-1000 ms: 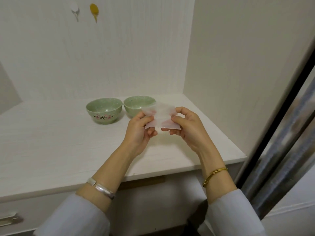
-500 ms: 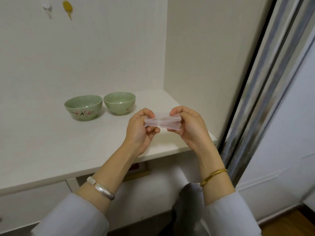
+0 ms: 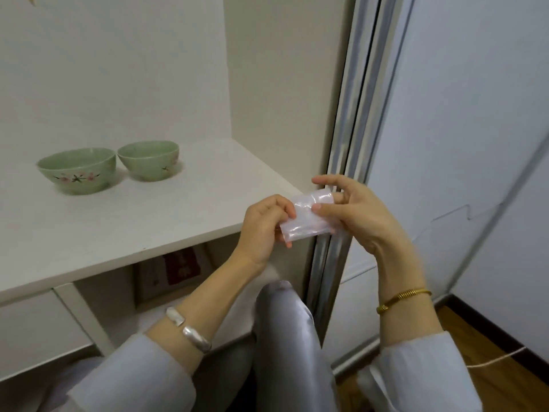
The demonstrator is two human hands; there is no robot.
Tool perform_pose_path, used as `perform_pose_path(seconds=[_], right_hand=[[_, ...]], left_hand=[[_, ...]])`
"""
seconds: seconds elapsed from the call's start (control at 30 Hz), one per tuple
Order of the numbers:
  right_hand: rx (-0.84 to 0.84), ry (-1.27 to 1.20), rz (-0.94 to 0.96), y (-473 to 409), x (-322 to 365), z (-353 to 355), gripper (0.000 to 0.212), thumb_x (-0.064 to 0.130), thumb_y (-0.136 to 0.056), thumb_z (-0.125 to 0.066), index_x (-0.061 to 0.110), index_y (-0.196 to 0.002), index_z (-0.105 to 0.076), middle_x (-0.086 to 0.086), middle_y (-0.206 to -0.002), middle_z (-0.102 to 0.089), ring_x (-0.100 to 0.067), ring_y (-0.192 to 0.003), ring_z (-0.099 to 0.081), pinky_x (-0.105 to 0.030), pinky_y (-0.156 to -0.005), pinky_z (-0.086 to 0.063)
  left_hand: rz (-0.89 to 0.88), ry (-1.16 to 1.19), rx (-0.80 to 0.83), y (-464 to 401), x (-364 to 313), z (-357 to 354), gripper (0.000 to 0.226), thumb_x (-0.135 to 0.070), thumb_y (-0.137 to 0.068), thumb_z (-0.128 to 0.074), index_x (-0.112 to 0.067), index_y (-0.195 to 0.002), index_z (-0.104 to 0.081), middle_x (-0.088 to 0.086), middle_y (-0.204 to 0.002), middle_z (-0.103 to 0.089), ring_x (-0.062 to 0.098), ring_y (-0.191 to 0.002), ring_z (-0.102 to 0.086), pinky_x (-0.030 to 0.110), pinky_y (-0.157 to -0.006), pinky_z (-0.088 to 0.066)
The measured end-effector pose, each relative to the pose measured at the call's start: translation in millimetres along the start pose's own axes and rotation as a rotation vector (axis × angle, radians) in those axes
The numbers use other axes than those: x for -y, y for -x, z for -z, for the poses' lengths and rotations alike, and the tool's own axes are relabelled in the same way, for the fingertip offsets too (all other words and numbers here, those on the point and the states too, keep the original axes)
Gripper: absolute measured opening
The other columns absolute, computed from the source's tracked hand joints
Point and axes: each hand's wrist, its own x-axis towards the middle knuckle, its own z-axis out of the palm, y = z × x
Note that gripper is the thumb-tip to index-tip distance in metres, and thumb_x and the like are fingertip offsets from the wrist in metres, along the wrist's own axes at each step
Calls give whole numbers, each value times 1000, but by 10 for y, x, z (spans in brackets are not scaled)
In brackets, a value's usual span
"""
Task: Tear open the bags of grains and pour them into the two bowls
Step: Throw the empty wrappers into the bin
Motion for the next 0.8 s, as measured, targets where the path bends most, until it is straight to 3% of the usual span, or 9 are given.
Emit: perform_pose_path(seconds=[0.13, 0.23, 0.4, 0.57, 0.7, 0.8], right_hand=[[-80, 32, -67, 290, -103, 227, 33, -2, -77, -66, 15, -104, -62, -6, -80, -66, -17, -68, -64, -20, -50, -51], [-156, 50, -106, 489, -198, 394, 22, -2, -77, -65, 16, -89, -65, -6, -77, -64, -18, -66, -60, -26, -55, -48], [-266, 130, -174, 878, -391, 748, 13, 0, -76, -65, 12, -80, -65, -6, -72, -61, -20, -63, -57, -26, -53, -45], [-375, 190, -275, 1212, -687, 1076, 11, -1, -75, -65, 10, -76, -62, -6, -66, -60, -20, -56, -60, -27, -52, -44], [-409, 319, -452, 1604, -1100, 1346, 10, 5, -77, -67, 7, -73, -57, -7, -65, -55, -18, -54, -55, -16, -39, -43], [-430, 391, -607, 1915, -1459, 1470, 15, 9, -78, -67, -1, -88, -62, -7, -75, -58, -20, -67, -57, -23, -51, -46]], left_hand=[[18, -85, 51, 144, 84, -307, 32, 10, -79, -39, -17, -82, -57, 2, -78, -52, 2, -51, -55, 22, -41, -43], [43, -84, 66, 214, 159, -521, 33, 7, -76, -42, -19, -93, -52, 0, -75, -53, 10, -48, -51, 21, -37, -41], [119, -71, 156, 402, 458, -927, 33, 10, -81, -39, -21, -92, -48, -6, -51, -51, 7, -32, -40, 19, -32, -37], [224, -165, 211, 575, 739, -1178, 28, -1, -85, -45, -20, -105, -48, 6, -84, -53, 2, -45, -48, 20, -36, -42], [237, -151, 255, 709, 861, -1280, 23, -9, -87, -47, -29, -98, -50, 7, -88, -56, 1, -48, -52, 20, -40, -45], [246, -131, 287, 781, 931, -1371, 23, -9, -85, -46, -29, -96, -51, 7, -86, -56, 0, -47, -51, 20, -39, -45]])
